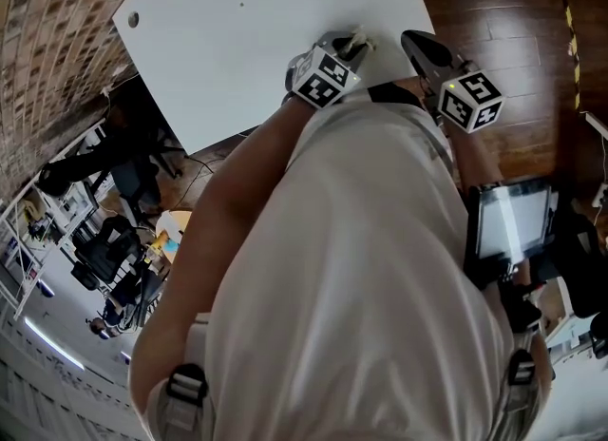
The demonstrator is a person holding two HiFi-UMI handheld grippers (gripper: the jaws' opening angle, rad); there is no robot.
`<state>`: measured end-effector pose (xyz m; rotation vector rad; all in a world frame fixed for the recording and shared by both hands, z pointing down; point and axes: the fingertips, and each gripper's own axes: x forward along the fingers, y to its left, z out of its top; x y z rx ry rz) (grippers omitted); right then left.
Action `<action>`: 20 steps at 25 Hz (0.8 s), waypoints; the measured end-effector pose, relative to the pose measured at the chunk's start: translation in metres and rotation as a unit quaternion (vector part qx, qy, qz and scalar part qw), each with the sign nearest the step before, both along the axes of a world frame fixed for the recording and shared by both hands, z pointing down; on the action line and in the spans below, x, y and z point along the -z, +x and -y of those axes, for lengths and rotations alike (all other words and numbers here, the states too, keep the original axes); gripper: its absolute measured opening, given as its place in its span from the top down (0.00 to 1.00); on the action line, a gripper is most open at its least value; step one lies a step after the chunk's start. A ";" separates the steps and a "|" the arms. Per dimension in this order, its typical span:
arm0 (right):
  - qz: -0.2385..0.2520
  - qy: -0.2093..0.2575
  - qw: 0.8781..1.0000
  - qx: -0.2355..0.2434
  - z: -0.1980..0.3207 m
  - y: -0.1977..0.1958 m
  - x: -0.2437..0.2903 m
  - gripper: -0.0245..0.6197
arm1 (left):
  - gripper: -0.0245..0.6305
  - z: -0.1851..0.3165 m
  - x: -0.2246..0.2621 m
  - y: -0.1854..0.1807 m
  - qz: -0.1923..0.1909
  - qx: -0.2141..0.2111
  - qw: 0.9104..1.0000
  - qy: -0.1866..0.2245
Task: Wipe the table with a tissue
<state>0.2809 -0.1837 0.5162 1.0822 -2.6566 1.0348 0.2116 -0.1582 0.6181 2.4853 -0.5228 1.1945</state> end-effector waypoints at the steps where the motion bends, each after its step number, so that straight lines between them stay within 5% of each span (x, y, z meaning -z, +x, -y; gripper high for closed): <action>1: -0.001 0.003 1.000 -0.002 0.002 0.000 0.002 0.95 | 0.89 -0.007 0.006 0.006 -0.017 -0.014 1.000 -0.008; 5: 0.000 0.014 1.000 -0.019 0.017 0.008 0.007 0.95 | 0.89 -0.017 0.039 0.013 -0.090 -0.003 0.996 -0.006; 8: 0.001 0.021 1.000 -0.022 0.025 0.011 0.010 0.95 | 0.89 -0.001 0.057 -0.019 -0.116 0.077 0.990 0.014; 12: 0.000 0.024 1.000 -0.011 0.030 0.014 0.010 0.95 | 0.89 0.028 0.064 -0.099 -0.107 0.246 0.963 0.037; 16: -0.006 0.017 1.000 -0.005 0.030 0.011 0.008 0.95 | 0.89 0.024 0.061 -0.168 -0.067 0.332 0.939 0.052; 18: -0.012 0.011 1.000 -0.010 0.029 0.012 0.007 0.95 | 0.89 0.012 0.058 -0.174 -0.063 0.328 0.942 0.042; 20: -0.021 0.002 1.000 -0.018 0.029 0.015 0.003 0.95 | 0.89 0.002 0.055 -0.160 -0.067 0.292 0.954 0.034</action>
